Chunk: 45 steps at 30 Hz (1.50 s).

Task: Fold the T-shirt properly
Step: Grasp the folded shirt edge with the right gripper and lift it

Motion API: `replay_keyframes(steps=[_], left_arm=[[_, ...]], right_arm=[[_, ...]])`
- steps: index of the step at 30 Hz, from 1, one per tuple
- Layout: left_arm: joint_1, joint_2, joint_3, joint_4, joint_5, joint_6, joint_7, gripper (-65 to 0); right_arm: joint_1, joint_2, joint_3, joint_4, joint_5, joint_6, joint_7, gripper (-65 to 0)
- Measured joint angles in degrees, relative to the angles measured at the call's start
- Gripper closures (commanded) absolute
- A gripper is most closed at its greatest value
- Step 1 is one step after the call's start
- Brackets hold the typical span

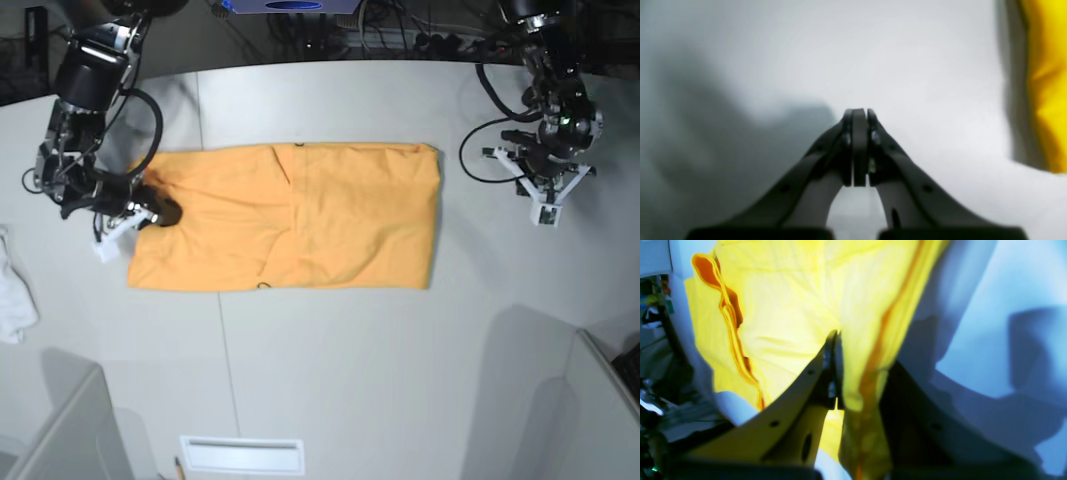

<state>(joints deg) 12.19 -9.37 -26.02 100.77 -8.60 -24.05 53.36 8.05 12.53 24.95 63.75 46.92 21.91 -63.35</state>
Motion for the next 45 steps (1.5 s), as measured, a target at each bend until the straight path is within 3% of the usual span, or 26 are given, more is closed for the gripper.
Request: replay_keyframes(steps=[5, 13, 18, 23, 27, 31, 43, 44, 45], left_arm=[[-4.33, 0.28, 5.88, -3.1, 0.87, 0.17, -0.02, 0.0], [-6.56, 0.79, 18.4, -7.26, 0.42, 0.07, -0.31, 0.0], [-7.43, 2.38, 19.41, -7.26, 0.55, 0.13, -0.09, 0.0], [-9.07, 2.05, 19.04, -7.3, 0.72, 0.22, 0.22, 0.0], [-9.49, 1.6, 18.82, -7.13, 0.68, 0.24, 0.15, 0.0], [-8.87, -0.26, 18.93, -7.21, 0.68, 0.07, 0.24, 0.0], [-12.59, 0.17, 18.95, -14.78, -0.22, 0.44, -2.1, 0.0], [-13.42, 1.18, 18.86, -15.54, 0.59, 0.66, -1.99, 0.0], [-14.14, 1.75, 18.99, -16.39, 0.81, 0.87, -2.01, 0.0]], right_arm=[[0.85, -0.24, -1.36, 4.81, -9.14, -0.09, -0.04, 0.0], [2.97, -1.09, -1.55, 13.27, -14.29, -0.44, -0.92, 0.0], [2.86, -3.3, -1.73, 20.92, -13.97, -0.35, -3.61, 0.0], [1.68, -4.42, -7.87, 28.22, -13.97, -0.44, -4.5, 0.0], [1.09, -6.4, -12.0, 33.09, -14.08, -5.01, -4.33, 0.0], [-0.24, -7.15, -15.65, 38.1, -14.56, -6.27, -4.83, 0.0], [-1.14, -7.67, -24.96, 39.36, -14.14, -6.34, -1.9, 0.0], [-1.09, -7.67, -25.83, 39.39, -13.68, -6.56, -1.2, 0.0], [-1.09, -7.67, -26.69, 39.41, -13.51, -8.85, -1.07, 0.0]])
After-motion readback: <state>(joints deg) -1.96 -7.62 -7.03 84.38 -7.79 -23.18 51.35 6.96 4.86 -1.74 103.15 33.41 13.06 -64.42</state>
